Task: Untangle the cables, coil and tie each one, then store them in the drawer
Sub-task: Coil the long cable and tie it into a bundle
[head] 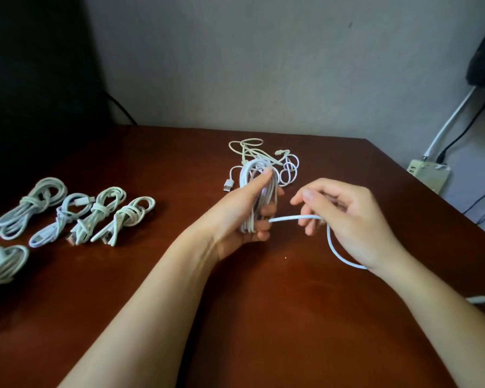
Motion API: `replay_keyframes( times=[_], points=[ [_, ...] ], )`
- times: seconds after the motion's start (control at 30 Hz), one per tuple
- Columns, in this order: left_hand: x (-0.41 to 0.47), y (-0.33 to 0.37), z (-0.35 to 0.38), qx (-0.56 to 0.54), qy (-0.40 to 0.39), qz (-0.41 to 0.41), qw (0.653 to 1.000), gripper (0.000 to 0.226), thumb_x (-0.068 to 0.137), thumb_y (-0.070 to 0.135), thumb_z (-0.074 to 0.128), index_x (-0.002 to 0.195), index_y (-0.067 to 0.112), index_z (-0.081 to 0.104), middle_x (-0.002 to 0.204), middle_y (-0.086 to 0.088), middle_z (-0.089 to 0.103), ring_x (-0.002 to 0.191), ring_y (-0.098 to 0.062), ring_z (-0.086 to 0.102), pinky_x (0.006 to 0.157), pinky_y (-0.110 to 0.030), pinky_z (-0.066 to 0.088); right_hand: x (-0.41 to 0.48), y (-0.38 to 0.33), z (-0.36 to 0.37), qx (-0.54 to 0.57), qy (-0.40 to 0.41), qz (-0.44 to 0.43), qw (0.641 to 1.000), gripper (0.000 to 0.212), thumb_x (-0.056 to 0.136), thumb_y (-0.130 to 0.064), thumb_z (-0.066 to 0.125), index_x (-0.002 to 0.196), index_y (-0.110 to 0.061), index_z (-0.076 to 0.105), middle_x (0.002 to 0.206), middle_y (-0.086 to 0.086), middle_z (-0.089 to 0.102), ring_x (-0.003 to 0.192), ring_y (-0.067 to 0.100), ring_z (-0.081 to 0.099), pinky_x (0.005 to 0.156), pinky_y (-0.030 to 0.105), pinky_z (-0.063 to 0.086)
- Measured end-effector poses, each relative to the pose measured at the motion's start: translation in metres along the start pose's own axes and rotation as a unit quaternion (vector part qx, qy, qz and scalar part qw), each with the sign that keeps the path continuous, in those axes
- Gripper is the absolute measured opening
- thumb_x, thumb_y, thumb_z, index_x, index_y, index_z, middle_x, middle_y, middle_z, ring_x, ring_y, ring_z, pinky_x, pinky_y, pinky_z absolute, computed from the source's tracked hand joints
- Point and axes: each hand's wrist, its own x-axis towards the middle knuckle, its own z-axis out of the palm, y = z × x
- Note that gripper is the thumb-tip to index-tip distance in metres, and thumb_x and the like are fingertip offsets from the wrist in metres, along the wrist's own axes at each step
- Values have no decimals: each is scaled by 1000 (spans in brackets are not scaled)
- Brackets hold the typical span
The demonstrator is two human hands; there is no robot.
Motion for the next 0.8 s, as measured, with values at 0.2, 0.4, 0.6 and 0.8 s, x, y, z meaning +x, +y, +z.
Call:
replay_keyframes(
  times=[0.2,0.4,0.6,0.8],
  points=[
    [3,-1,-2,84,98,42,991,34,96,51,43,78,23,49,57,5,38,44,-9,33,50,-23,34,-3,2,0,-78,-40,-31,996,14,77,-27,73,65,-21,70,50,8,53,46,8,44,49,16,35],
    [6,-3,-1,174,154,149,961,35,97,47,45,67,30,51,51,12,42,56,-11,36,57,-27,33,-6,6,4,-154,-61,-55,985,16,75,-17,80,64,-23,69,53,-6,62,47,12,54,51,20,44],
    [5,-1,-3,164,161,114,966,58,80,70,51,110,20,56,96,3,60,80,-13,52,77,-35,49,-6,3,0,-143,-69,-91,983,19,78,-35,69,64,-22,68,55,-10,63,51,6,58,53,18,44],
    [-3,3,0,57,9,40,998,33,93,47,46,85,17,58,86,-2,67,76,-17,64,71,-32,55,-4,2,0,-144,18,-124,982,16,82,-38,60,68,-32,64,62,-14,63,56,6,57,54,25,45]
  ],
)
